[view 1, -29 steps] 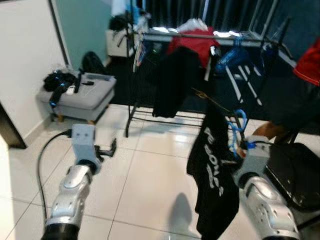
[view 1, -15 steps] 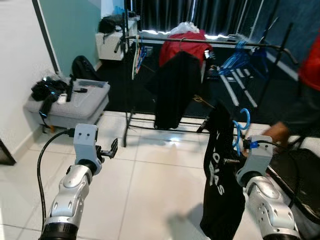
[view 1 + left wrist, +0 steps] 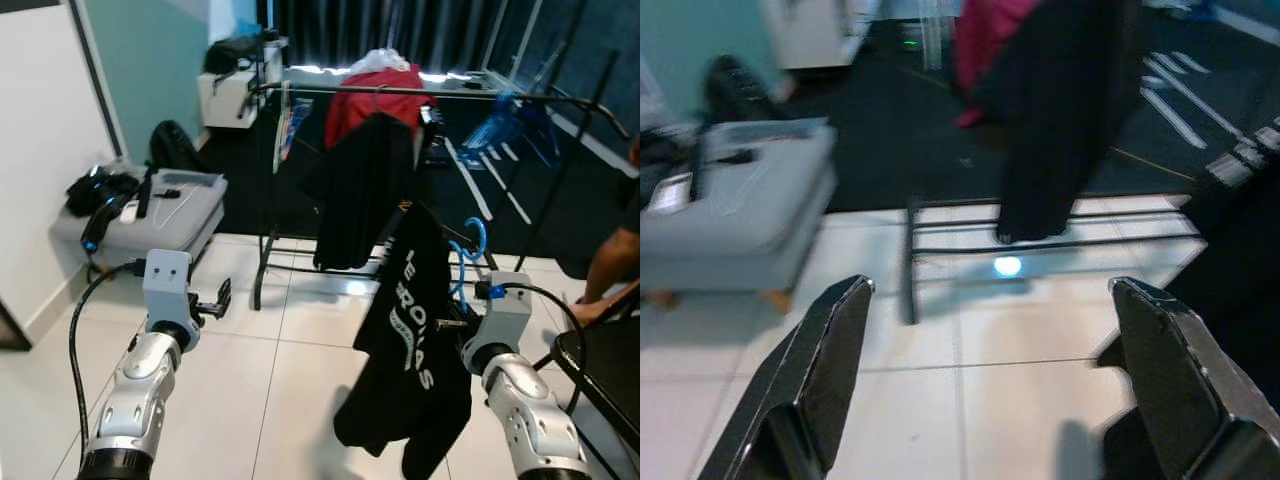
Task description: Hang hanger
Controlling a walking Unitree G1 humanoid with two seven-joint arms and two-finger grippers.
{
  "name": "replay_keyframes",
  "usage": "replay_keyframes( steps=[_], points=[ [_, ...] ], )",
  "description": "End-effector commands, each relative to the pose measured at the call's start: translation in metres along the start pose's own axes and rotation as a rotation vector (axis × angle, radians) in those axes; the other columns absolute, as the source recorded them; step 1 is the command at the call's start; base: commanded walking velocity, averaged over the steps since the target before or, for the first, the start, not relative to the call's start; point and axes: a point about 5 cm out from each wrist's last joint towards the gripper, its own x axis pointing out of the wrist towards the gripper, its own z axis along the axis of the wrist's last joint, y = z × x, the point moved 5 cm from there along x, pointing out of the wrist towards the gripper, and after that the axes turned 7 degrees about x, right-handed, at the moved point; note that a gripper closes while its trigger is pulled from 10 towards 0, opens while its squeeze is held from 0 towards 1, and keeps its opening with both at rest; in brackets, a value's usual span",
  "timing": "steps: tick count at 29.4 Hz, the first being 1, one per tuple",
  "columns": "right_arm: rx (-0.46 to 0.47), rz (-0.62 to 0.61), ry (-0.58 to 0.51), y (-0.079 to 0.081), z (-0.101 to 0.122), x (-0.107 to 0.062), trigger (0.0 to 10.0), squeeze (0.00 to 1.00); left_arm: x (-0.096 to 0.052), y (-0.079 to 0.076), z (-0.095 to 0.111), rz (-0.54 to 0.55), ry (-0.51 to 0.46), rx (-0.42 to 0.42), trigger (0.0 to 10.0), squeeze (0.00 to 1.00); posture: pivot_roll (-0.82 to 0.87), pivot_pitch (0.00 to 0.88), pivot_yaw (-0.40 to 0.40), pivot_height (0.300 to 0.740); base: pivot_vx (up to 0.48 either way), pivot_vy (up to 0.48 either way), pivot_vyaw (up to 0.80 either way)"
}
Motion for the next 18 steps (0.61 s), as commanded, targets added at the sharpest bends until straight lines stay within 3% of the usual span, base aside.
replay_keyframes(
  steps=[1,7,18],
  points=[
    [0.017,-0.018,-0.035,-0.006,0.011,0.001,10.0,0.0,0.001,-0.007,-0.001,-0.03,0.009,0.008,10.0,0.0,-0.05,0.0,-0.028,0.74,0.48,0.0,-0.77],
    [0.002,-0.029,-0.053,-0.009,0.014,0.001,10.0,0.0,0.0,-0.013,-0.001,-0.051,0.014,0.009,10.0,0.0,-0.05,0.0,-0.028,0.74,0.48,0.0,-0.71],
    [-0.047,0.032,-0.079,-0.004,0.026,0.004,10.0,0.0,0.0,-0.007,-0.005,-0.004,0.05,0.021,10.0,0.0,-0.05,0.0,-0.03,0.74,0.48,0.0,0.0]
  ],
)
